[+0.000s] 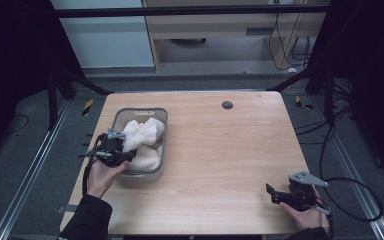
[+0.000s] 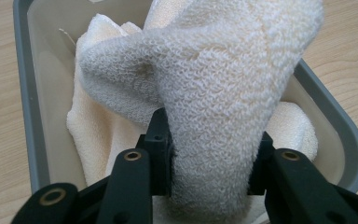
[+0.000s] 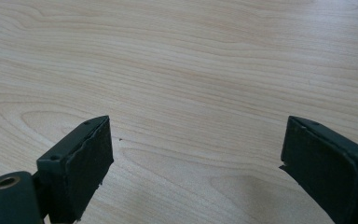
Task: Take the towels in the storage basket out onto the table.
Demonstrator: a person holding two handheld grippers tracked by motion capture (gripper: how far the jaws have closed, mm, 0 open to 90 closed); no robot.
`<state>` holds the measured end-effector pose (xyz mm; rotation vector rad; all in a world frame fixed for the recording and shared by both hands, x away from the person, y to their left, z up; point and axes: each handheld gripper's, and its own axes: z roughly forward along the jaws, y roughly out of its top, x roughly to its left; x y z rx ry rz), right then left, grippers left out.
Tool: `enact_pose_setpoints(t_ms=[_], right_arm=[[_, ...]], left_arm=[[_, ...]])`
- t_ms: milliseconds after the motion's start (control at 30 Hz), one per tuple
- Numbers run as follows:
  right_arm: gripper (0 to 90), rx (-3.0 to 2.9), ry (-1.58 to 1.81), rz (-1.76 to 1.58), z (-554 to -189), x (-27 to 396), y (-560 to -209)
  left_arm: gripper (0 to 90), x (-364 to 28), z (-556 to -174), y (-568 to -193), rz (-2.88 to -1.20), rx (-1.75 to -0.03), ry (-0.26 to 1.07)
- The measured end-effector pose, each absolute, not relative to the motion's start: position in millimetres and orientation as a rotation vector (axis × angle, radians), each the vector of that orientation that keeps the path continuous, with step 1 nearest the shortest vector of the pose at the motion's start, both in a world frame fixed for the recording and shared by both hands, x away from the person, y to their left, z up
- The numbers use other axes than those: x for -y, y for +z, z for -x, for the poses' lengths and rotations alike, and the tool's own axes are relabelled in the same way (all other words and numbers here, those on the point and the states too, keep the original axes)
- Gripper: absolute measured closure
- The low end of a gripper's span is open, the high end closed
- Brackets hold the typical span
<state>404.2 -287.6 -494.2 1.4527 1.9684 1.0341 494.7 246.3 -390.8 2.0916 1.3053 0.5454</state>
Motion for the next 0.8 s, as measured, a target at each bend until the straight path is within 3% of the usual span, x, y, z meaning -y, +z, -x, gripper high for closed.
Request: enact_pose_setpoints(t_ms=[800], right_arm=[[8.9,-1.967,1.036,-1.45,-404,288,-494]], left_arm=[[67.2,-250,-499,-348,-2.035,-1.296,0.554]])
